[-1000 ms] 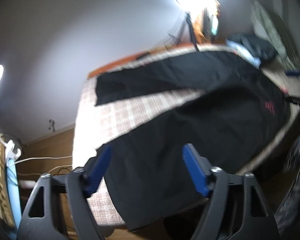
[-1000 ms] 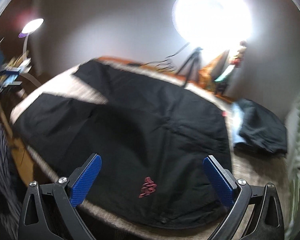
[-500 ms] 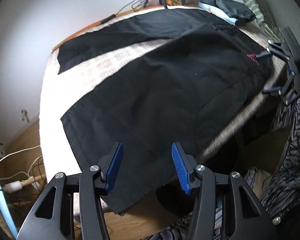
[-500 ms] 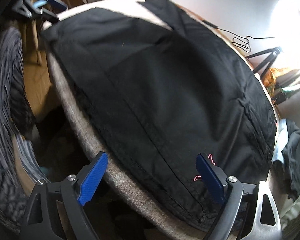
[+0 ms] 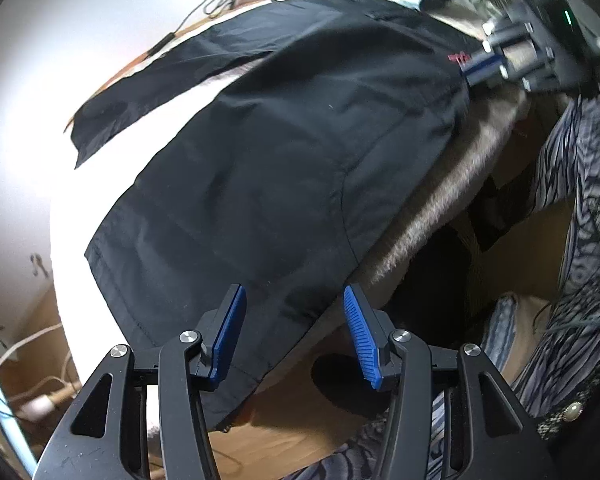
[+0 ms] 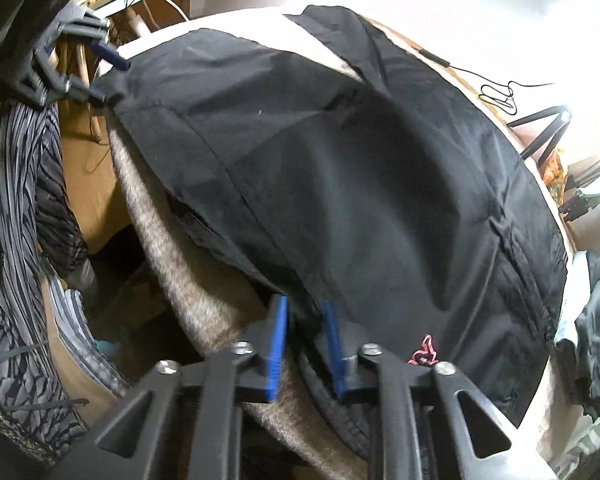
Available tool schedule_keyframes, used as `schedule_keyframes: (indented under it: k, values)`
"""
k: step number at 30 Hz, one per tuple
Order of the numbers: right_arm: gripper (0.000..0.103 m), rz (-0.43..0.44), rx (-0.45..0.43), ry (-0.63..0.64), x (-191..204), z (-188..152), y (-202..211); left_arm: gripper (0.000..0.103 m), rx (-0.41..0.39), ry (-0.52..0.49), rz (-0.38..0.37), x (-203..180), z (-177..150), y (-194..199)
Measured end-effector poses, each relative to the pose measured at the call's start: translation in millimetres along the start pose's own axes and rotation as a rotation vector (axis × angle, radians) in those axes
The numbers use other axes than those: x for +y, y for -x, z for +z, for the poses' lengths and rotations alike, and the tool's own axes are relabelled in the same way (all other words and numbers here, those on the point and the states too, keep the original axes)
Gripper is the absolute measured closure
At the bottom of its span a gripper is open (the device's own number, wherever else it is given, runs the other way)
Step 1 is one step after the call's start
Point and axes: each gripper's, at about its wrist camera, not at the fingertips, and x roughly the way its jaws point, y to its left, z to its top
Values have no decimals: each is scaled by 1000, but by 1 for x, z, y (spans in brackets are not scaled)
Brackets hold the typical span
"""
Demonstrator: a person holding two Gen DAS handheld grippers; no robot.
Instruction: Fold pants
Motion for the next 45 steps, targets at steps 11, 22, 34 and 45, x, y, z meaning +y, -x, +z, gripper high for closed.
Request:
schedule_keyframes:
  k: [11,22,34,45]
  values:
    - [98,30,-56,-94,-23,20,16,54,9,15,53,0,4,-17]
    - [67,19,-60,-103,-22,1,14,98,-123,123,-67,33,10,-6]
    - [38,-180,83,35,-17,-43,-2,99,-201,110,-34,51,25,5]
    - [101,-290,-15,-24,-58,-6,34,101,-285,74,24,77,57,24]
